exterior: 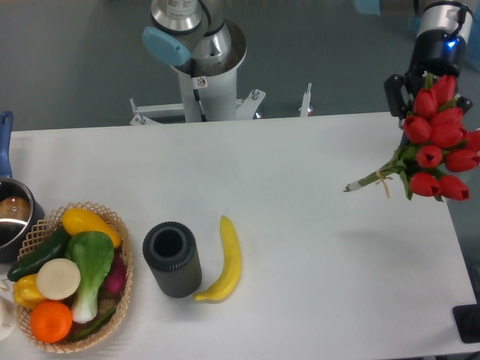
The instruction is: Place the flowers on the table
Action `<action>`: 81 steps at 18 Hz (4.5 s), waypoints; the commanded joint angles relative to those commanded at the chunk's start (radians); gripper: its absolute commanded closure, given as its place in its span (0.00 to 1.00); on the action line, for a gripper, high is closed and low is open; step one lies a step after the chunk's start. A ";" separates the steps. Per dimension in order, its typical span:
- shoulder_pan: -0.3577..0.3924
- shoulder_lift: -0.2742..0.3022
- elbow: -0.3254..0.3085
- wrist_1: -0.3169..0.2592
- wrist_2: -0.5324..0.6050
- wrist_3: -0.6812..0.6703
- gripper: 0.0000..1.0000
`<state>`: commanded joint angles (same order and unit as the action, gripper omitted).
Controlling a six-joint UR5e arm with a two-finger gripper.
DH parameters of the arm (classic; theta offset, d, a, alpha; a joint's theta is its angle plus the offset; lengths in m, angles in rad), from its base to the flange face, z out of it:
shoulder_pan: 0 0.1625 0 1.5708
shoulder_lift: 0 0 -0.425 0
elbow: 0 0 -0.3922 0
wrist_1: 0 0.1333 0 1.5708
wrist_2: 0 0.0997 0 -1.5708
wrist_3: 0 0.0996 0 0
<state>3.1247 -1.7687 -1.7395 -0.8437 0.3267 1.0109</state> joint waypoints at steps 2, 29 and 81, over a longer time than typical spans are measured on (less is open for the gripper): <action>-0.002 0.003 -0.008 0.000 0.002 0.002 0.67; -0.263 -0.027 -0.040 -0.009 0.682 -0.064 0.67; -0.112 0.146 -0.011 -0.142 1.028 0.294 0.00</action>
<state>3.0126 -1.6230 -1.7503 -0.9861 1.3544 1.3049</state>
